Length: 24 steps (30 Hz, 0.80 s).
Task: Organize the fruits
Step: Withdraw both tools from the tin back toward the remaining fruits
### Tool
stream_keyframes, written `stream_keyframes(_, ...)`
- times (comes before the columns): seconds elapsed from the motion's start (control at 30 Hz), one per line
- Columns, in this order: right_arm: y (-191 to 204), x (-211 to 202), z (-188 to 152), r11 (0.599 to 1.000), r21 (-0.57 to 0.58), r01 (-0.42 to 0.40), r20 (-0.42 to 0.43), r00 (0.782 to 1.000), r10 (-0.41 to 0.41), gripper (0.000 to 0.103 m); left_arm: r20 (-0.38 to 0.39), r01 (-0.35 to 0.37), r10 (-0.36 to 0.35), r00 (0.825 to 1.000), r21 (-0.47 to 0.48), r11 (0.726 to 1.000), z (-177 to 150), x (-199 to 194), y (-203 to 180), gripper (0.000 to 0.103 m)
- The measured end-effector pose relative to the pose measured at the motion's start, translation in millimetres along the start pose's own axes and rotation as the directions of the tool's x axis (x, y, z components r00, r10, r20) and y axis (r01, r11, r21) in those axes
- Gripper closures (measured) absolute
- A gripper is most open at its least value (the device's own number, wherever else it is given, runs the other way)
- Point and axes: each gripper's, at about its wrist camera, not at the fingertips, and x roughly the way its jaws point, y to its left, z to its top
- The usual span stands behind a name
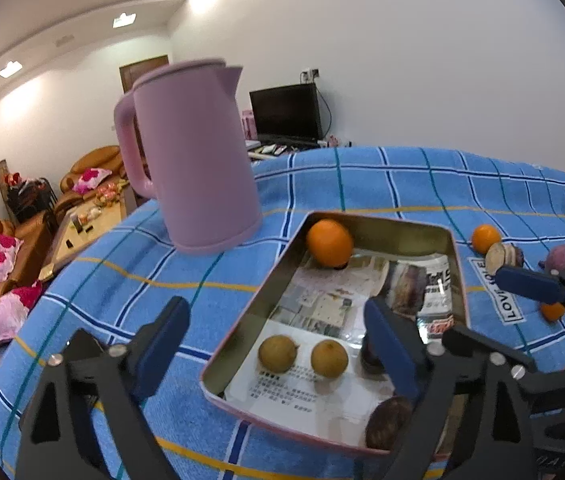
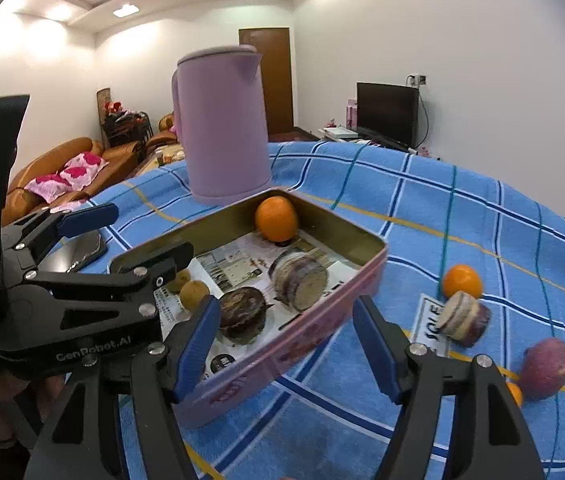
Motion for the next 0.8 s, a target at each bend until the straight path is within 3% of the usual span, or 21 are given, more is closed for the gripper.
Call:
stream_keyframes(0.27, -19, -28, -1, 0.997, -0.007, 0.076, 0.027, 0.997, -0.076, 0.032, 0.026, 0.016, -0.017, 1.0, 0.032, 0.999, 11, -12, -21, 0.01)
stream_keyframes(0.47, -55, -51, -3, 0.99, 0.052, 0.134, 0.059, 0.989, -0.137, 0.032, 0.04, 0.045, -0.048, 0.998, 0.071, 0.996, 20, -17, -46, 0.01)
stream_keyframes(0.8, -117, -87, -22, 0.948, 0.145, 0.284, 0.049, 0.955, -0.294, 0.026, 0.023, 0.205, -0.208, 0.978, 0.101, 0.974, 27, -23, -106, 0.006)
